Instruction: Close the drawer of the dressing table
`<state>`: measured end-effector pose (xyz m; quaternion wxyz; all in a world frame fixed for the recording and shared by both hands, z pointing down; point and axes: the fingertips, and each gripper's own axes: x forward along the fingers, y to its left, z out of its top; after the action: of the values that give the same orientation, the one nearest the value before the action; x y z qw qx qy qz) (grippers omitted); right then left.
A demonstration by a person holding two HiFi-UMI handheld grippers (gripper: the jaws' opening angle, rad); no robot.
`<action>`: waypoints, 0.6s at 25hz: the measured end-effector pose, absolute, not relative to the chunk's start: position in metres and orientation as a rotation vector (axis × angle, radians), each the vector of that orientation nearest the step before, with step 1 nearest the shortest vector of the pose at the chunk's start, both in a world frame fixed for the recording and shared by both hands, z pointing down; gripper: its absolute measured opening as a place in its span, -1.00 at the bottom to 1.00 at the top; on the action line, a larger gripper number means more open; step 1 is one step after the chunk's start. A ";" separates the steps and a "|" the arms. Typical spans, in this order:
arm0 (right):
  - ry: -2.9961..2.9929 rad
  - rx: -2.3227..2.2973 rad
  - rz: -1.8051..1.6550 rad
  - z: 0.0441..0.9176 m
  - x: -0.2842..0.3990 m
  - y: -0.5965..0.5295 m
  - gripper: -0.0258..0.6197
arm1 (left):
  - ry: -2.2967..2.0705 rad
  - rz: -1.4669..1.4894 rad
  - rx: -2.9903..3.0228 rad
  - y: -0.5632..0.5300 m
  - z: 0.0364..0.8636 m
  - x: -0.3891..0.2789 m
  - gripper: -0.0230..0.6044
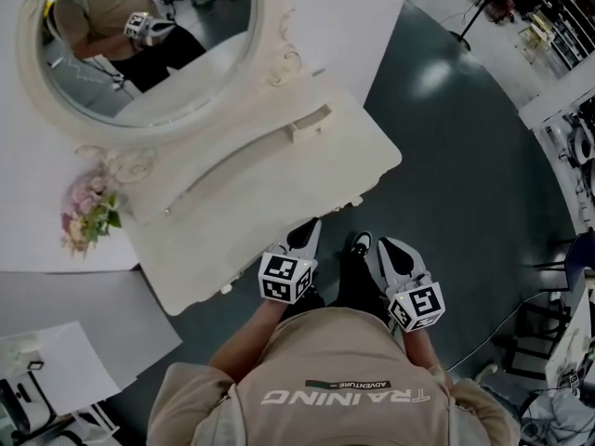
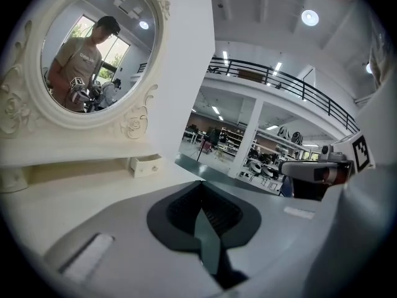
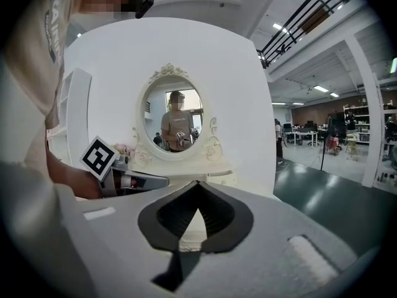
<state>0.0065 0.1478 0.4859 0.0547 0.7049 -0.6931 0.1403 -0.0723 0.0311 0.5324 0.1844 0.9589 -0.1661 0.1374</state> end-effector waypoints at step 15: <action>-2.294 2.028 0.340 0.496 0.094 0.047 -0.92 | -0.769 0.485 2.680 -0.048 0.537 -0.042 -0.87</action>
<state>0.0938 0.0468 0.4960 0.0306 0.6580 -0.7442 0.1105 -0.0419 -0.0482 0.5367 0.1551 0.9356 -0.2684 0.1692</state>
